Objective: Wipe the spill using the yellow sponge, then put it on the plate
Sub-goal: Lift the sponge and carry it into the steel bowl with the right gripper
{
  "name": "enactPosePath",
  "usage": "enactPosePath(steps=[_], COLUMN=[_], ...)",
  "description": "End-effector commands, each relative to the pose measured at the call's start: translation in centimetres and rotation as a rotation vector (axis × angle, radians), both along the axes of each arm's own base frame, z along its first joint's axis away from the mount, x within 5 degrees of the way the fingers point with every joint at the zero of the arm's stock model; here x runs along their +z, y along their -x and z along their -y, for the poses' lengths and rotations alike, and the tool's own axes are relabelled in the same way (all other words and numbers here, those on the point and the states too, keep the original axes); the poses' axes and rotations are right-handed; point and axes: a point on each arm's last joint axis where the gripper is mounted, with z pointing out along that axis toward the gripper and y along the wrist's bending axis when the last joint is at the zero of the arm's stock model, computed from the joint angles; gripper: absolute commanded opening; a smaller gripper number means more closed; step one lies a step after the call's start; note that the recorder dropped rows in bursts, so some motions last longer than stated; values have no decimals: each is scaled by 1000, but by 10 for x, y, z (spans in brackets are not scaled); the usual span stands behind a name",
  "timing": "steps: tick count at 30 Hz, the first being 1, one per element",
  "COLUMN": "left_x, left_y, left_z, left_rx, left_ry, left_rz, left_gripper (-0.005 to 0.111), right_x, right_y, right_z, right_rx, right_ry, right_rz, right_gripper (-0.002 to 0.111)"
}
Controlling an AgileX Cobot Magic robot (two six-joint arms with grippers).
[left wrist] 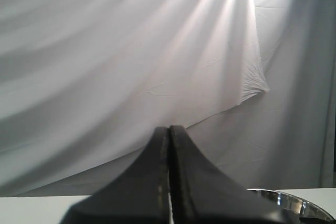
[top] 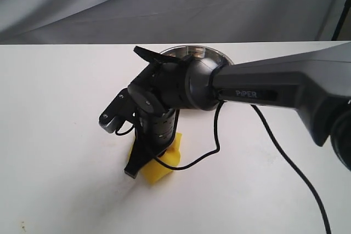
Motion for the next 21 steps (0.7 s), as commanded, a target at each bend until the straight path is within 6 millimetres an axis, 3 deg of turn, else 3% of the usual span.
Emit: enactPosePath(steps=[1,5,9,19,21], left_x=[1,1,1,1,1], left_y=[1,1,1,1,1], left_z=[0,0,0,0,0], left_rx=[-6,-6,-7,-6,-6], left_ry=[6,6,8,4,4], left_rz=[11,11,11,11,11], left_gripper=[0,0,0,0,0], right_x=[-42,-40,-20,86,99], right_y=[-9,-19,-30,-40,-43], right_z=[56,68,74,66,62], right_rx=[-32,-72,-116,-100,-71], right_ry=[327,326,270,-53,-120], right_rz=[-127,-126,-76,230,310], right_gripper=[0,0,0,0,0])
